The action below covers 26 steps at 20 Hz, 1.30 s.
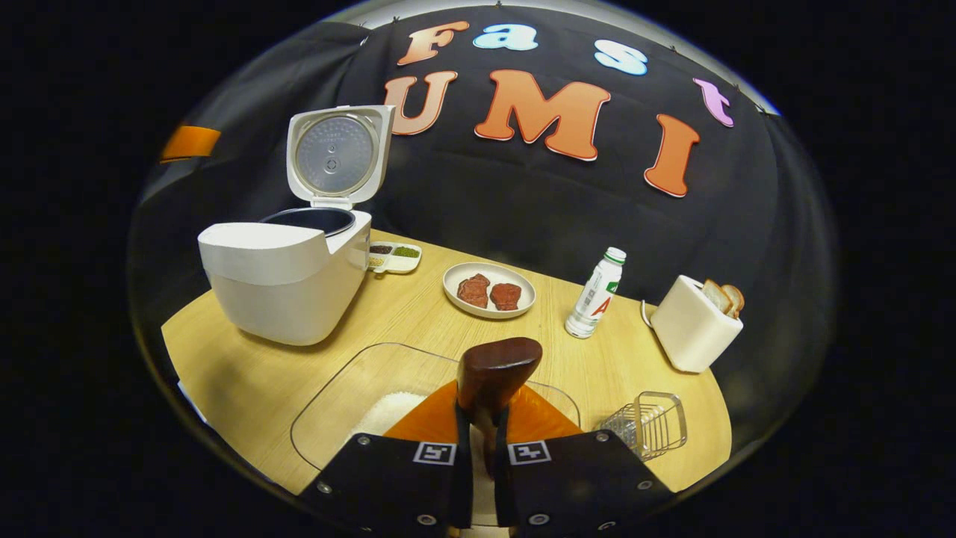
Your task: Close the left gripper, press the button to open the rice cooker; take a wooden spoon from the chopstick holder with the right hand, scoop a spoonful of rice and pour it into the rice cooker, then put the wooden spoon back into the chopstick holder.
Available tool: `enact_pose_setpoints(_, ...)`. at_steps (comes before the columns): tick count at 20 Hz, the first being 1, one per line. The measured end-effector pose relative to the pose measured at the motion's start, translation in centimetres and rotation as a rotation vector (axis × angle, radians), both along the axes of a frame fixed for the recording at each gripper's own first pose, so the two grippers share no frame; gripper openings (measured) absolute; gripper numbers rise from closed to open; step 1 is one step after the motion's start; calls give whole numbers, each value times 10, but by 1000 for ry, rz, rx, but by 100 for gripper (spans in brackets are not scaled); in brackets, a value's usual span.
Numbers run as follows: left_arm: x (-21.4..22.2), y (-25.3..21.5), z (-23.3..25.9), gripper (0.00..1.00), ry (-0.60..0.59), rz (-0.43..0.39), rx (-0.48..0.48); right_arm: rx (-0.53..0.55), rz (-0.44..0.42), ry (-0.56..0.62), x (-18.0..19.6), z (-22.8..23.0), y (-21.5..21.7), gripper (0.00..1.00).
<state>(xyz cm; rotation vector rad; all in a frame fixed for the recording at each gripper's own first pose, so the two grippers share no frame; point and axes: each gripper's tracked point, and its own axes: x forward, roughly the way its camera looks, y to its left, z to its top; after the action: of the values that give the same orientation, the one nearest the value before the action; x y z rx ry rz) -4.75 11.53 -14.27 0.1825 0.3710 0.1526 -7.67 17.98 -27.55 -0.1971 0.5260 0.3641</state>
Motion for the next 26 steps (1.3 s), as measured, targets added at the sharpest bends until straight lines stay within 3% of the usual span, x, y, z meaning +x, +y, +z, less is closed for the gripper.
enact_pose_setpoints(3, -1, 6, -3, 100, 6, 8, 5, 27, -16, 23, -2, -2, 5, 11)
enact_pose_setpoints(16, -8, 23, -6, 100, 27, 15, 21, 452, -268, 316, 5, -9, 0, 11)
enact_pose_setpoints(26, -10, 27, -4, 100, 26, 12, 22, 548, -294, 360, 1, -6, 12, 11)
